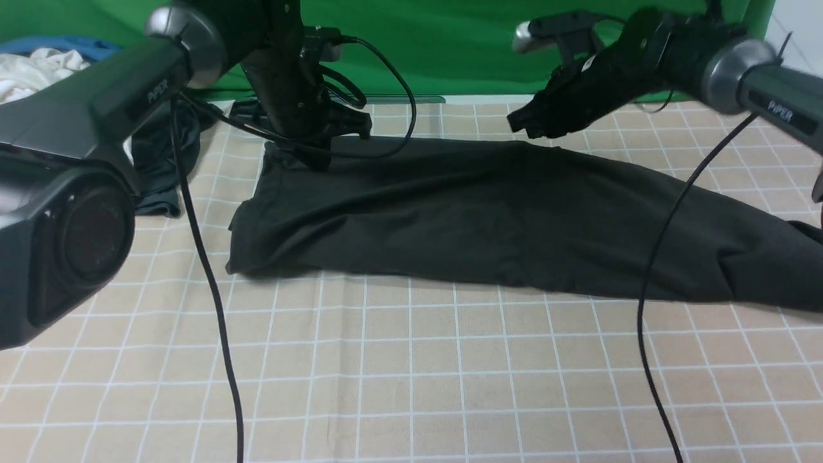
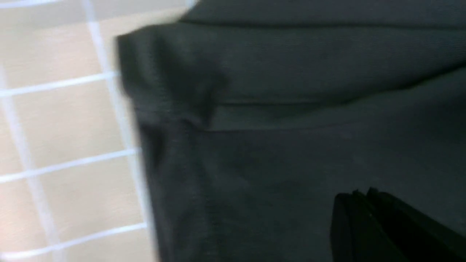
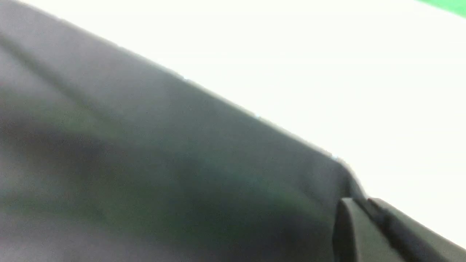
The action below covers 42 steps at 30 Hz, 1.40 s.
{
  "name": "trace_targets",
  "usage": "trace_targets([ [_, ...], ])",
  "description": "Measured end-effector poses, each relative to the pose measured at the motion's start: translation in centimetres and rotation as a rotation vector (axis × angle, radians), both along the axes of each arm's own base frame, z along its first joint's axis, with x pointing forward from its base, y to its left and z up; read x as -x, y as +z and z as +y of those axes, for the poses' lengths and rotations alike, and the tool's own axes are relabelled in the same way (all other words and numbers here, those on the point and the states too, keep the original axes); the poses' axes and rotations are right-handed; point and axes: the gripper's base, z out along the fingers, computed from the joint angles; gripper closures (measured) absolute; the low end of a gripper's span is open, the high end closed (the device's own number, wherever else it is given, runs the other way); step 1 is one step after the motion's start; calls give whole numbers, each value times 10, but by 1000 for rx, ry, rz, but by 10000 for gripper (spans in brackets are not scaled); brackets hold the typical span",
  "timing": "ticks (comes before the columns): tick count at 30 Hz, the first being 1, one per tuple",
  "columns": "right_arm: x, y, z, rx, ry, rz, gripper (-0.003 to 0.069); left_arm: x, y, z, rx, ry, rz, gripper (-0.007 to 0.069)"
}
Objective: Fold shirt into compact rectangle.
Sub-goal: 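Pull the folded dark garment lengthwise by its ends to straighten it flat on the table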
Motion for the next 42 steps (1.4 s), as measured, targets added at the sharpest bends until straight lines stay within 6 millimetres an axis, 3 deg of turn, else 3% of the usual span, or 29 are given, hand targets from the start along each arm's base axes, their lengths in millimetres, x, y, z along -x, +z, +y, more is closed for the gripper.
trace_targets([
  [4, 13, 37, -3, 24, 94, 150, 605, -8, 10, 28, -41, 126, -23, 606],
  [9, 25, 70, -1, 20, 119, 139, 605, -19, 17, 66, 16, 224, -67, 599],
  [12, 32, 86, 3, 14, 129, 120, 605, -24, 15, 81, 35, 230, -86, 531],
  [14, 33, 89, 5, 13, 133, 113, 605, -25, 13, 83, 33, 214, -91, 482],
  [21, 37, 90, 16, 12, 156, 118, 605, -37, -12, 72, 109, 118, -119, 187],
  [26, 37, 90, 16, 13, 157, 119, 605, -41, -31, 67, 139, 99, -104, 139],
  [31, 37, 90, 16, 14, 159, 118, 605, -43, -39, 66, 140, 80, -99, 251],
  [35, 37, 90, 16, 20, 166, 114, 605, -43, -45, 66, 131, 59, -89, 530],
  [38, 37, 89, 16, 22, 170, 113, 605, -46, -37, 66, 127, 39, -122, 588],
  [42, 37, 89, 16, 23, 173, 112, 601, -54, -9, 66, 122, 29, -222, 589],
])
